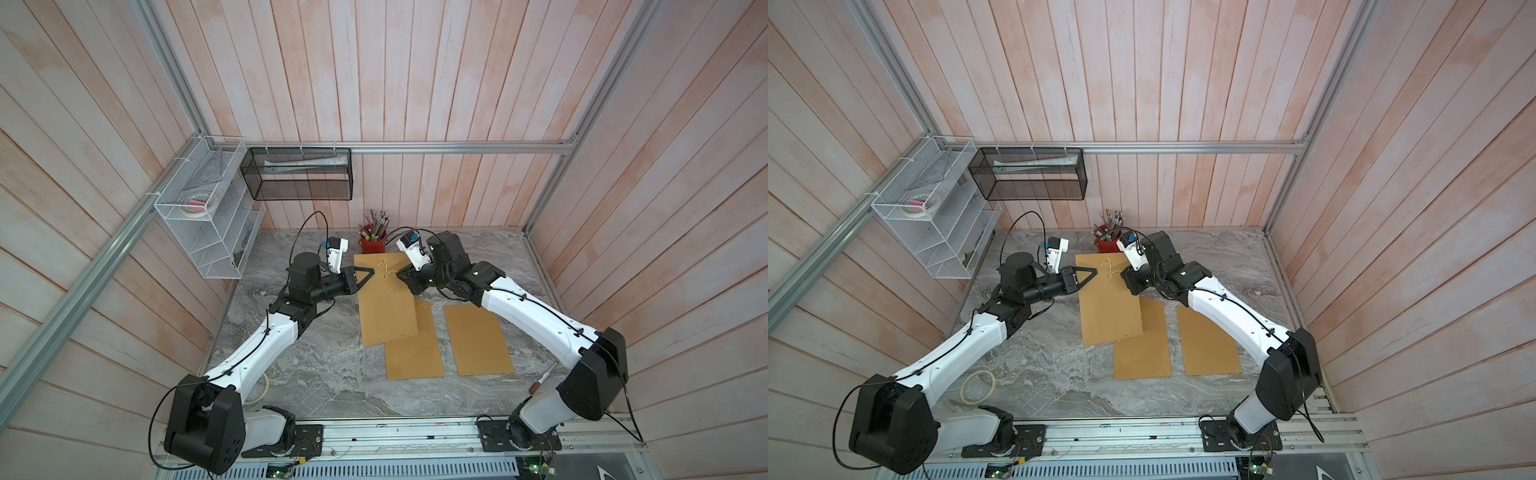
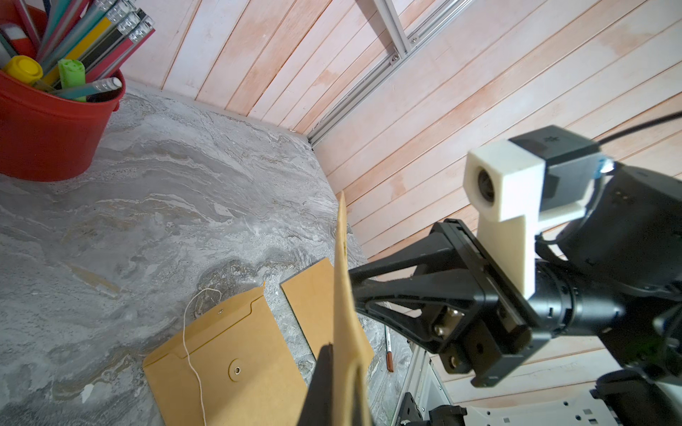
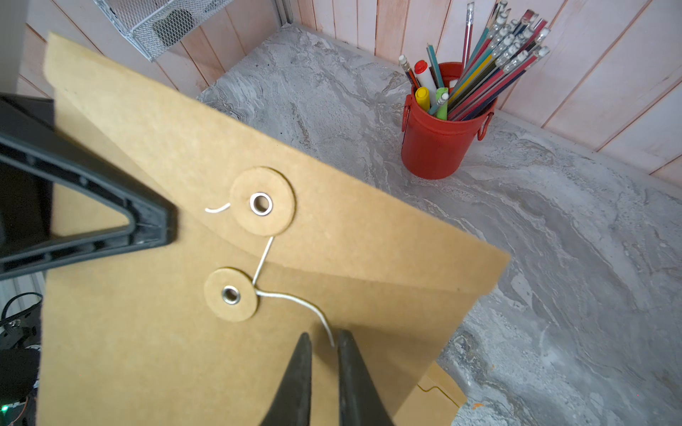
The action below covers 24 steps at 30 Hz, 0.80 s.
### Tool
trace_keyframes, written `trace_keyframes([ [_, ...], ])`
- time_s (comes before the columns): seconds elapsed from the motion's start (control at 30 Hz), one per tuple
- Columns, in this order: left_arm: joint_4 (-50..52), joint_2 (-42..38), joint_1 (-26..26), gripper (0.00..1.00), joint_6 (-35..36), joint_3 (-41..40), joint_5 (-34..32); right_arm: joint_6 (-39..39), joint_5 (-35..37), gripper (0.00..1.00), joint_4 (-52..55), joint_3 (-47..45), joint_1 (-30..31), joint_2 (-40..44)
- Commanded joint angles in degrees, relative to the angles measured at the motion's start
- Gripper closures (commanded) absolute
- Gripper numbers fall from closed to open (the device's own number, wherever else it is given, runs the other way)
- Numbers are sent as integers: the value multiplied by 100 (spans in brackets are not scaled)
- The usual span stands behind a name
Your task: Open the file bag
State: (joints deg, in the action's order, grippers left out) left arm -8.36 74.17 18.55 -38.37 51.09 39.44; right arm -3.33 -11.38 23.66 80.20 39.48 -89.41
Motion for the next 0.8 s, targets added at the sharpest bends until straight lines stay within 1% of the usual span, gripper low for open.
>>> trace_keyframes([
  [0.0,-121,-144,-9,100,23,79,134,10,83,84,-2,35,7,-161],
  [0.77,-236,-140,-9,100,-41,-10,196,-62,-108,85,-164,190,15,-381],
])
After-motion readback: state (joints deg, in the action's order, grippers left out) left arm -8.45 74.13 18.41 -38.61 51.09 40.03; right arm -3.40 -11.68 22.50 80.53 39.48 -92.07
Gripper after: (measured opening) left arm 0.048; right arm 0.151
